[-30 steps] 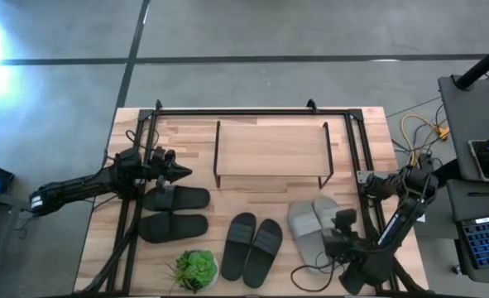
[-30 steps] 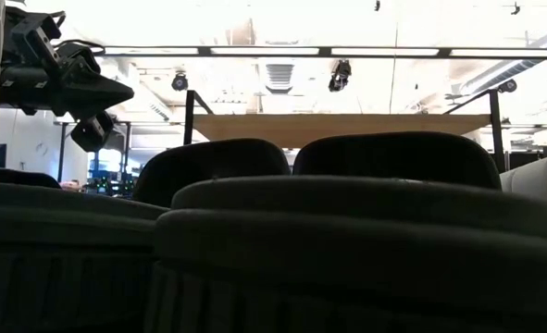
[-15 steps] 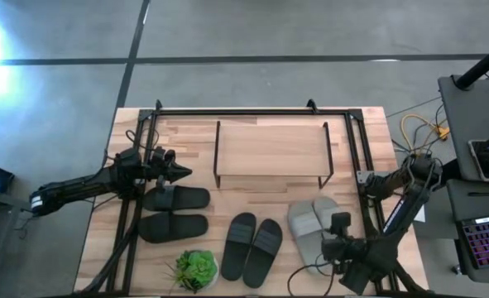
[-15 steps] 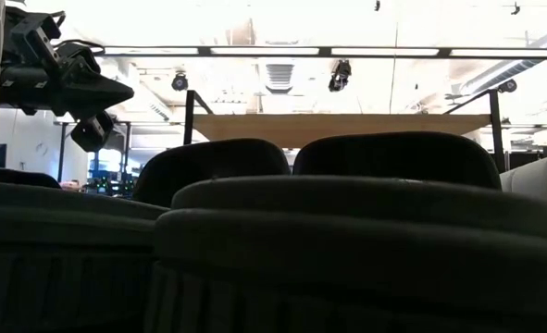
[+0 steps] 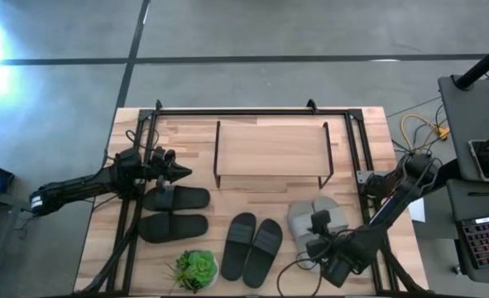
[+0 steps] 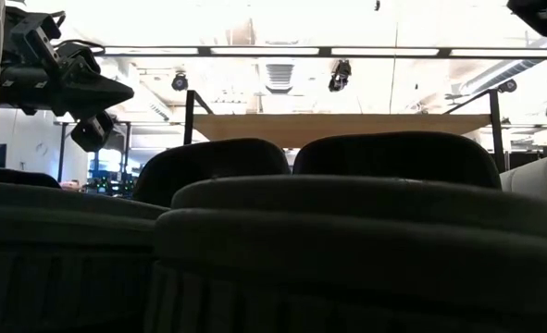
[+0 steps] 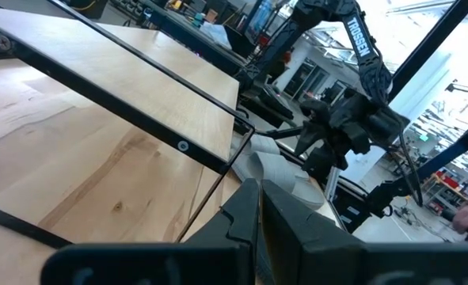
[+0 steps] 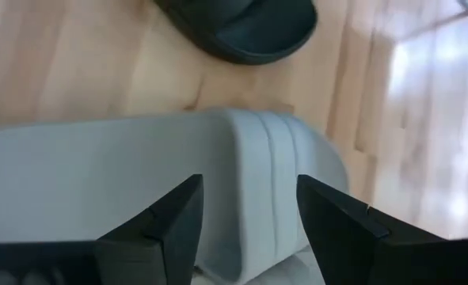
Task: Pick and place slides into the shelf
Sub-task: Put the gray slipper under the shelf
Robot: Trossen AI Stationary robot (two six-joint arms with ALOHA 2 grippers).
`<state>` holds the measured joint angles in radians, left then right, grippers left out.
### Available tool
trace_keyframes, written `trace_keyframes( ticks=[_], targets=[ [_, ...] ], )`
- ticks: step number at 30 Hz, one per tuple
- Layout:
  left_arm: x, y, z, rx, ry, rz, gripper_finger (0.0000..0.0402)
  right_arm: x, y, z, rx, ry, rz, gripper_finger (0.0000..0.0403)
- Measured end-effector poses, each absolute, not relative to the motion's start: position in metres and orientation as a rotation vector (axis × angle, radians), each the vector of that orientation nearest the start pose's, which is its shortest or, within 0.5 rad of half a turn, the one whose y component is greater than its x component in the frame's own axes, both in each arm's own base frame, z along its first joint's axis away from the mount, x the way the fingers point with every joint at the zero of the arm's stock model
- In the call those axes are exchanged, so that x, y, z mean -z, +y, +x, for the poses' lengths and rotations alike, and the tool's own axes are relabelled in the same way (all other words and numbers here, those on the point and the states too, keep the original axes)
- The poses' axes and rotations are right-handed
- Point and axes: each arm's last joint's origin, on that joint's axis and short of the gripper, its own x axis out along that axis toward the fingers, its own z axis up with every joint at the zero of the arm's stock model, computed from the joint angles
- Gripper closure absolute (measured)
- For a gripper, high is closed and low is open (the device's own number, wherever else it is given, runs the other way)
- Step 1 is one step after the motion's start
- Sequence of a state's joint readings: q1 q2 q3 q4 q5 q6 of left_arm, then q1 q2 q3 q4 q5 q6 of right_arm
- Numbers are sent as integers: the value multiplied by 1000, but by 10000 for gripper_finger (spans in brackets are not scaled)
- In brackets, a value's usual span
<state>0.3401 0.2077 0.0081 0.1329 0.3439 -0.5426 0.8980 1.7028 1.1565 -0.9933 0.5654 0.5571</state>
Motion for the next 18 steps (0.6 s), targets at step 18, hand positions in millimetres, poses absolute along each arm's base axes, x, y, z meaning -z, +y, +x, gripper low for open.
trace_keyframes(
  ticks=[18],
  targets=[
    [-162, 27, 106, -14, 63, -565, 400, -171, 195, 213, 180, 1232, -511, 237]
  ],
)
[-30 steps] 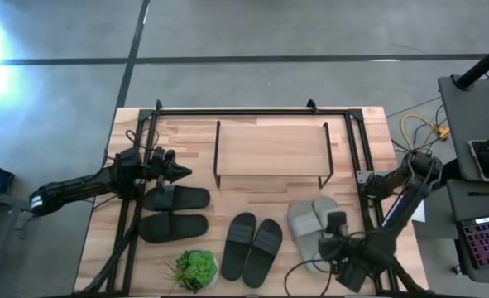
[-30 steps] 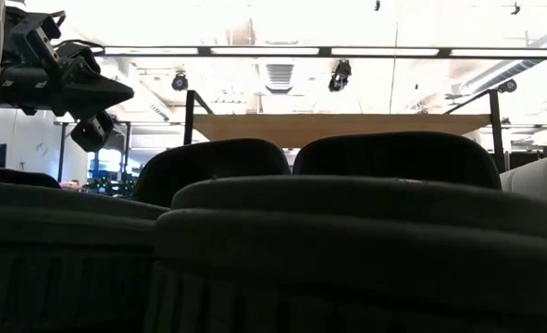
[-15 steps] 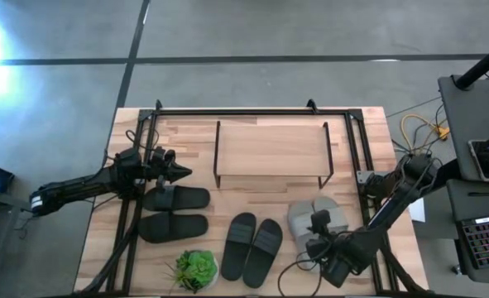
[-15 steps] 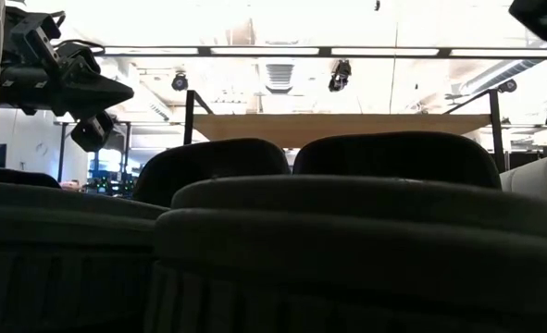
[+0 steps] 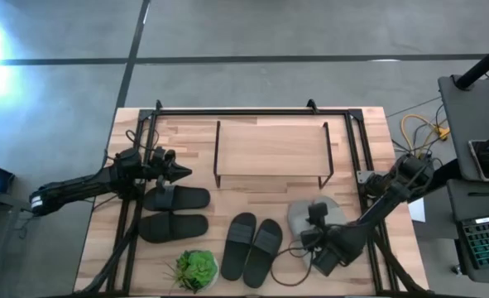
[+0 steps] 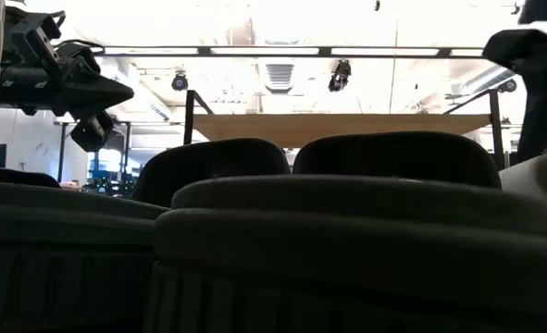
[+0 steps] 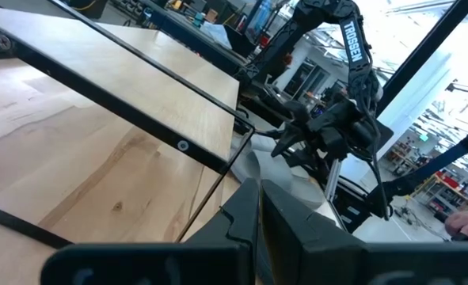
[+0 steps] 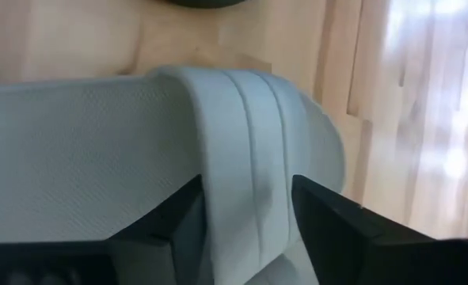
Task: Pick and place slides into the shelf
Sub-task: Put the gray slipper under the shelf
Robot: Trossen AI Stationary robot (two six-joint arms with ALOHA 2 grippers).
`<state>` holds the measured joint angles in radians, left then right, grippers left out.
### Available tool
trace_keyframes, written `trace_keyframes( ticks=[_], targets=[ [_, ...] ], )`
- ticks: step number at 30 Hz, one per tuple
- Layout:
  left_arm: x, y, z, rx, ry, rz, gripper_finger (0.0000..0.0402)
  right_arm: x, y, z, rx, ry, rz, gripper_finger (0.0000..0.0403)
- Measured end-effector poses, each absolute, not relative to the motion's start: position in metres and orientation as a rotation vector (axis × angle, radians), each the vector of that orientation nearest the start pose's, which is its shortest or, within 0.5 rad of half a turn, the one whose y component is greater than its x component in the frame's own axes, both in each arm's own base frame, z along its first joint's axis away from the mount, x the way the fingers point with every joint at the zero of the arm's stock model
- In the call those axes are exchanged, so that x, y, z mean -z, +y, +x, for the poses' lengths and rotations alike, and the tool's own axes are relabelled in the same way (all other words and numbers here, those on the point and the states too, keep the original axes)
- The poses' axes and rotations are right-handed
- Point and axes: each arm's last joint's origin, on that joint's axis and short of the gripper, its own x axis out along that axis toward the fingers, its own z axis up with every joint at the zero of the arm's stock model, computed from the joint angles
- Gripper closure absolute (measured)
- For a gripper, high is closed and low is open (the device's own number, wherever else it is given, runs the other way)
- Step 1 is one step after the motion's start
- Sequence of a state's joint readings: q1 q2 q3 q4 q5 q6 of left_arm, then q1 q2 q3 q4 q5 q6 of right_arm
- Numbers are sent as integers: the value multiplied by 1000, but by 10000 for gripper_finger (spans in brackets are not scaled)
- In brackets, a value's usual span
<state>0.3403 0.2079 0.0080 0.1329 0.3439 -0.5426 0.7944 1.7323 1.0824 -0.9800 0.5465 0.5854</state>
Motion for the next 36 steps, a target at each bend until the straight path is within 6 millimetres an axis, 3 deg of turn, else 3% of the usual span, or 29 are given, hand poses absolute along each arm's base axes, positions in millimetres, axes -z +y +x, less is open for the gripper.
trace_keyframes(
  ticks=[8, 13, 36],
  targets=[
    [-162, 27, 106, -14, 62, -565, 400, -168, 173, 229, 257, 1262, -457, 330],
    [-162, 27, 106, -14, 63, -565, 400, -167, 167, 235, 247, 1242, -510, 385],
    [-162, 27, 106, -14, 63, -565, 400, -169, 111, 283, 537, 1033, -580, 390]
  ],
)
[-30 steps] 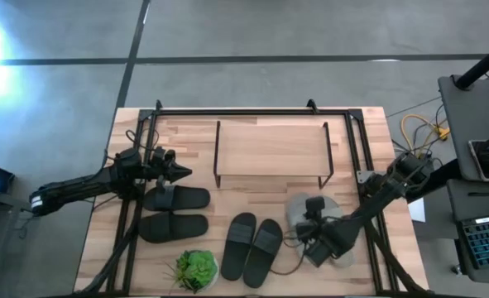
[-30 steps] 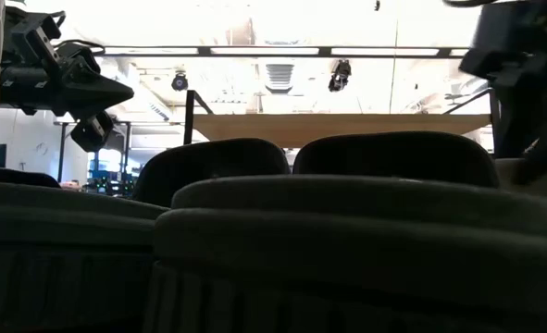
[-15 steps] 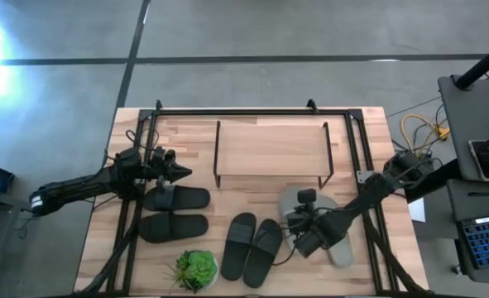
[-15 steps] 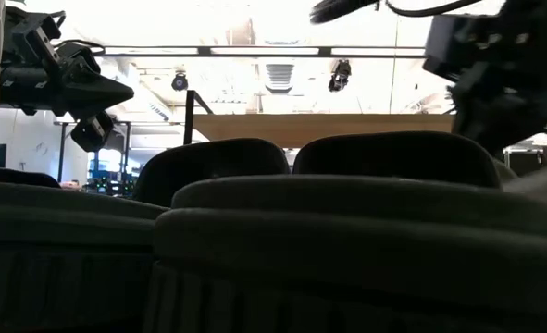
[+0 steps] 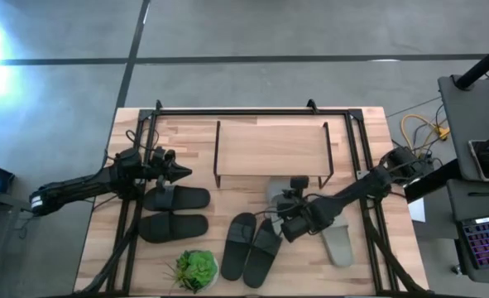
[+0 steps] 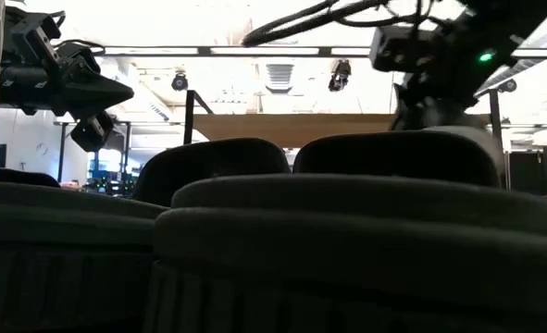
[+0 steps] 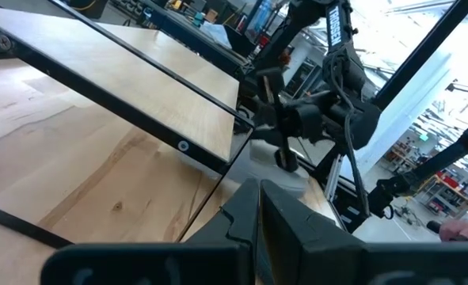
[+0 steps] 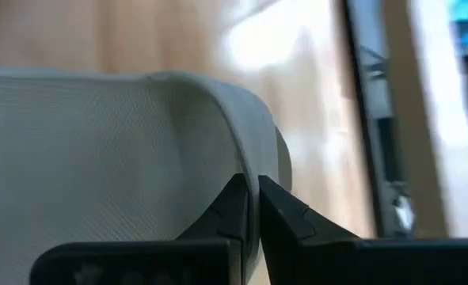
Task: Pick and place slides into the shelf
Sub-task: Put the gray slipper under the shelf
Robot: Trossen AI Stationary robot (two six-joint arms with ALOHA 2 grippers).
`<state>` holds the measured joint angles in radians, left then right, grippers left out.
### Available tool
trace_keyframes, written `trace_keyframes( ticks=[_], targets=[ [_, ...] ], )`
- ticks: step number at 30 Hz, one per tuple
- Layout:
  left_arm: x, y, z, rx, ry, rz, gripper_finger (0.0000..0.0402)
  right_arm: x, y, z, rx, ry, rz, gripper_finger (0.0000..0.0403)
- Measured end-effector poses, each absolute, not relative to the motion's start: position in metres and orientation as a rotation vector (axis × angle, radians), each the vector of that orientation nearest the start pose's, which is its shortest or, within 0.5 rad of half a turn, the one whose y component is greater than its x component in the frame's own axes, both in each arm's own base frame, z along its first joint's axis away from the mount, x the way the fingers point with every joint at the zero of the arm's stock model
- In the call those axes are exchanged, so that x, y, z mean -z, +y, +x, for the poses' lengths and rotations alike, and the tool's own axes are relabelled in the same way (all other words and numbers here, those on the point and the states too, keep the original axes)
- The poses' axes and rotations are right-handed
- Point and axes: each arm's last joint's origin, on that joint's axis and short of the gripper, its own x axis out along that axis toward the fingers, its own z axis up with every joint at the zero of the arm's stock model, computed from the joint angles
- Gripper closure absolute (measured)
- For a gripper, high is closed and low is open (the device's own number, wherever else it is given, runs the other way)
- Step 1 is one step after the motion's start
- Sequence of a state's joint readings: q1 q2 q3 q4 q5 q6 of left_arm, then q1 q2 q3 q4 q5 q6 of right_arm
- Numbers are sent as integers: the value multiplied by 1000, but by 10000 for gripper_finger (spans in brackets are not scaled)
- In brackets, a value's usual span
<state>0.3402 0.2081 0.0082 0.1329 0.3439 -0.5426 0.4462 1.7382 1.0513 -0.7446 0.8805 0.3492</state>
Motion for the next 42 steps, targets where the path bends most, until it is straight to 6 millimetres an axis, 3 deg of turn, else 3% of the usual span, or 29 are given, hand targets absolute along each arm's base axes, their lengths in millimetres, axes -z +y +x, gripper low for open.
trace_keyframes(
  ticks=[5, 11, 21, 26, 42],
  targets=[
    [-162, 27, 106, -14, 63, -565, 400, -169, 92, 289, 604, 1052, -575, 390],
    [-162, 27, 106, -14, 64, -565, 400, -169, 89, 290, 614, 1058, -568, 380],
    [-162, 27, 106, -14, 63, -565, 400, -165, 89, 286, 603, 1079, -562, 285],
    [-162, 27, 106, -13, 62, -565, 400, -170, 90, 283, 626, 1100, -553, 256],
    [-162, 27, 106, -13, 63, -565, 400, -171, 89, 280, 638, 1118, -612, 246]
  ],
)
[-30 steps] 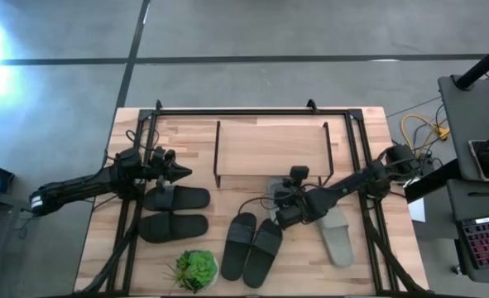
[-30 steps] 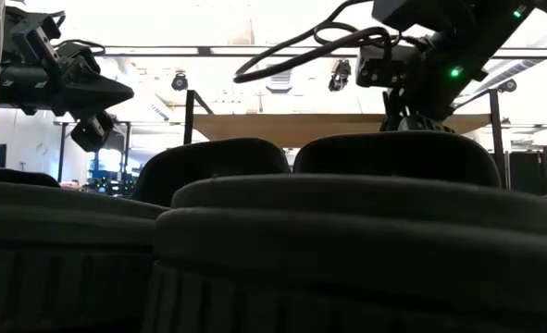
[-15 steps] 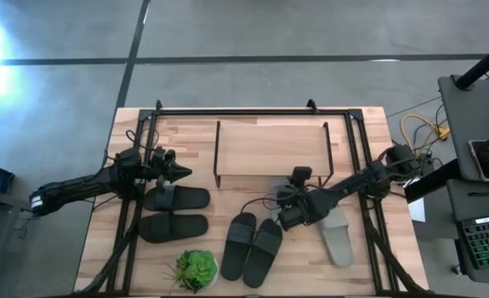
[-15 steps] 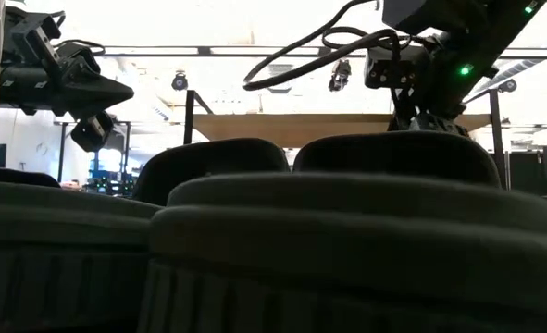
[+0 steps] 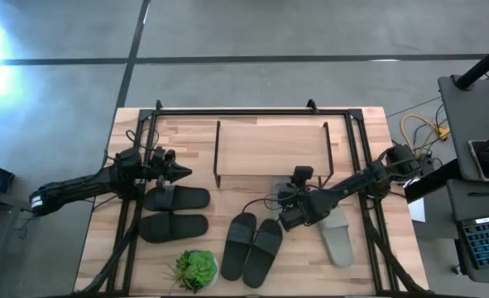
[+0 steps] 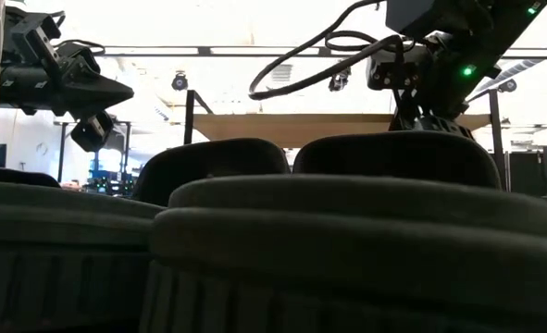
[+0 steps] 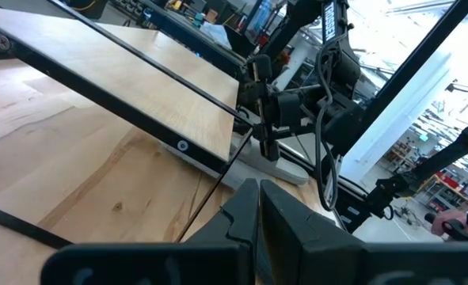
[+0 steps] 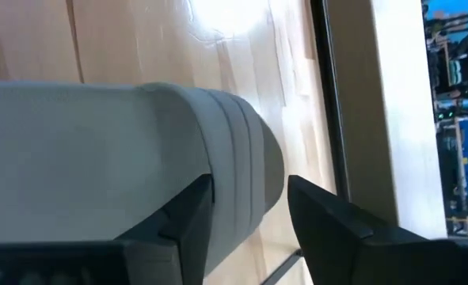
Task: Pick and place slides into the shelf
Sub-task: Put the gray slipper under the shelf
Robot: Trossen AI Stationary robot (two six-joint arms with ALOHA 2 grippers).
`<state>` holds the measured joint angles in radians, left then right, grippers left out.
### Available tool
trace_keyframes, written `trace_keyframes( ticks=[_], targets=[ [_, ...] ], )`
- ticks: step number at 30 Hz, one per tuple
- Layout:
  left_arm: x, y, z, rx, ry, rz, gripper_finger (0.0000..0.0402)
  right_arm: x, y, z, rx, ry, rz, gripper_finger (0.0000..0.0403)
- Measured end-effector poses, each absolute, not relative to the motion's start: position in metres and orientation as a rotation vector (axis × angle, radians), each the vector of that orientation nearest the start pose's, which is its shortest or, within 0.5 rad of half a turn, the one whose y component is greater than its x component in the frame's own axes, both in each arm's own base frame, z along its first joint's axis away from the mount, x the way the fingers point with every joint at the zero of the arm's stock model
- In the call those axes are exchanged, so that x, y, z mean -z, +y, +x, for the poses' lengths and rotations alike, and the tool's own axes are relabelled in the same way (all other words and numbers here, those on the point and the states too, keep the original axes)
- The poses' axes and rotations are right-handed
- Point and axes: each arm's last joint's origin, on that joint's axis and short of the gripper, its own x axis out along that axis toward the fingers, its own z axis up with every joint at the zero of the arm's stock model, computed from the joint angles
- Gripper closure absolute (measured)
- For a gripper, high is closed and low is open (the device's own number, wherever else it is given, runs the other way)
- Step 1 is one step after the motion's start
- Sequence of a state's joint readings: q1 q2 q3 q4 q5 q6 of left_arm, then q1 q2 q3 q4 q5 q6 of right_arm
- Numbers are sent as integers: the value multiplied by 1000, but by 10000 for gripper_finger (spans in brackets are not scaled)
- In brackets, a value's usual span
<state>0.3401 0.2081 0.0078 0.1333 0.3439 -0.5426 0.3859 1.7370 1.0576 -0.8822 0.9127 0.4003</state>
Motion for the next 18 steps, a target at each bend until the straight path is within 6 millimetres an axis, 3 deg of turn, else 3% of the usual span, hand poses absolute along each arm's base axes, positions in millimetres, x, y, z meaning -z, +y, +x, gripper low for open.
trace_keyframes(
  ticks=[11, 18],
  targets=[
    [-162, 27, 106, -14, 62, -565, 400, -172, 100, 277, 573, 1131, -582, 241],
    [-162, 27, 106, -14, 62, -565, 400, -193, 122, 276, 536, 1123, -531, 241]
  ],
)
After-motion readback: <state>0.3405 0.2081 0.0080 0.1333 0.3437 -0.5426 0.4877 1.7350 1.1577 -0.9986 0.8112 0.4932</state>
